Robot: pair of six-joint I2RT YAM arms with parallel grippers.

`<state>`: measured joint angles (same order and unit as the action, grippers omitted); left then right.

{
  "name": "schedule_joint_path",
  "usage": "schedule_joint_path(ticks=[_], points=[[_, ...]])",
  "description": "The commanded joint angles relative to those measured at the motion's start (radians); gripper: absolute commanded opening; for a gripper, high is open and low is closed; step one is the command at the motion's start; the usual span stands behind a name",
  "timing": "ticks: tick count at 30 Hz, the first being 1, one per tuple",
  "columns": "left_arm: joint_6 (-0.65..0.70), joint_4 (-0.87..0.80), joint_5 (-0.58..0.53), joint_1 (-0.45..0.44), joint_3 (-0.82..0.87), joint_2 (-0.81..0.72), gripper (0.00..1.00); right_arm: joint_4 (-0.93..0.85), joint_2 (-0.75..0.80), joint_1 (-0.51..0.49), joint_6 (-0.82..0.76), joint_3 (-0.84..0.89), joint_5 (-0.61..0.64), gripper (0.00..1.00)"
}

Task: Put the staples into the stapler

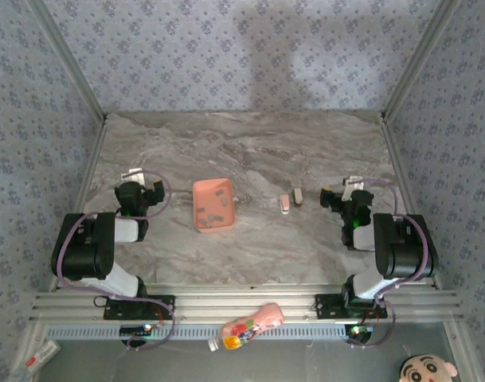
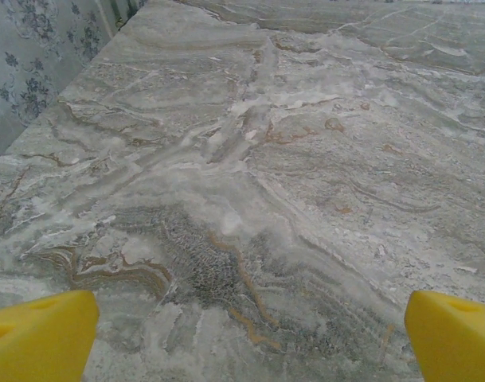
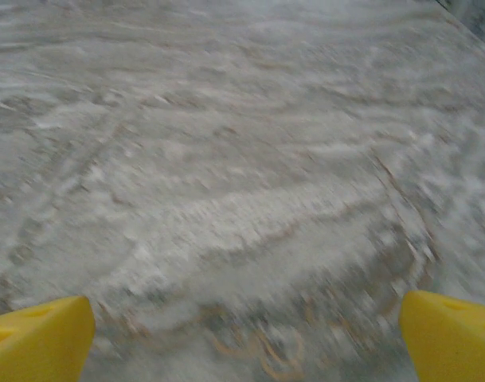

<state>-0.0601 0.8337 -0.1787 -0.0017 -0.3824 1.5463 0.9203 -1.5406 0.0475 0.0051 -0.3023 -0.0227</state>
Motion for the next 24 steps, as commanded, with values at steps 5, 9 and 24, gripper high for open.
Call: schedule_joint_path(ticks=[5,9,24], points=[[0.015,0.001,0.016,-0.002,-0.02,-0.013,0.99,-0.07,0.004,0.009,-0.028,-0.079,-0.036,1.0],[0.015,0.001,0.017,-0.002,-0.02,-0.013,0.98,-0.079,0.008,0.01,-0.028,-0.081,-0.037,1.0],[0.012,-0.003,0.045,0.009,-0.021,-0.014,0.99,-0.08,0.008,0.018,-0.019,-0.081,-0.041,1.0]])
